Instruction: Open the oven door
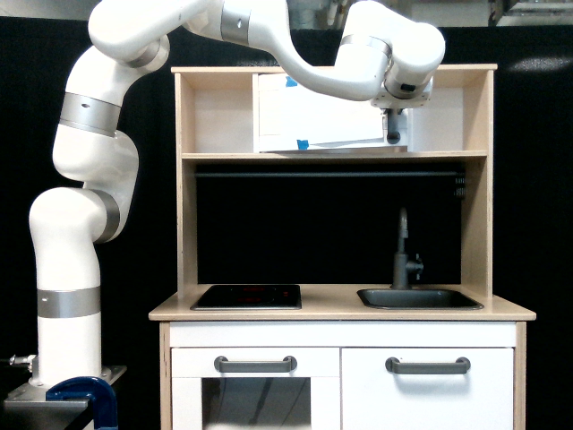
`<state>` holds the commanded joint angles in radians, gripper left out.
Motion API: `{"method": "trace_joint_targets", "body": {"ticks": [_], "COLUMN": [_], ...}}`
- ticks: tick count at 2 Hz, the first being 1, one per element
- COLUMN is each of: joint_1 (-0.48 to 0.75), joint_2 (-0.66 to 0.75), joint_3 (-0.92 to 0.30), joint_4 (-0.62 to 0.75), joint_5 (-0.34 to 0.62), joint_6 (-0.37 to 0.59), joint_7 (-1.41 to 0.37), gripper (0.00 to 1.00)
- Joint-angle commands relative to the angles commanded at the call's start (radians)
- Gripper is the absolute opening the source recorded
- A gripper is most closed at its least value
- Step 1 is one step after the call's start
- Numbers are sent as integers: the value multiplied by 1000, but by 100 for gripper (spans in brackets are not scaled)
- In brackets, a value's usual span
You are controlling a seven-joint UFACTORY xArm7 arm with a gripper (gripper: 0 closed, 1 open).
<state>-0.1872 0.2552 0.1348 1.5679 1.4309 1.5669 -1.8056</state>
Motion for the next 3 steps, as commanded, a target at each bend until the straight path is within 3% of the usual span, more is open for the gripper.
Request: {"method": "trace_joint_targets", "body": {"ticks": [1,3], "joint_1": [-17,-38], "joint_2": [-41,-12], "joint_3": [1,0], "joint_4": [-50,-17], "joint_5": [1,-8], "joint_6": [14,35], "joint_7": [-11,-9], "gripper": [0,0]}}
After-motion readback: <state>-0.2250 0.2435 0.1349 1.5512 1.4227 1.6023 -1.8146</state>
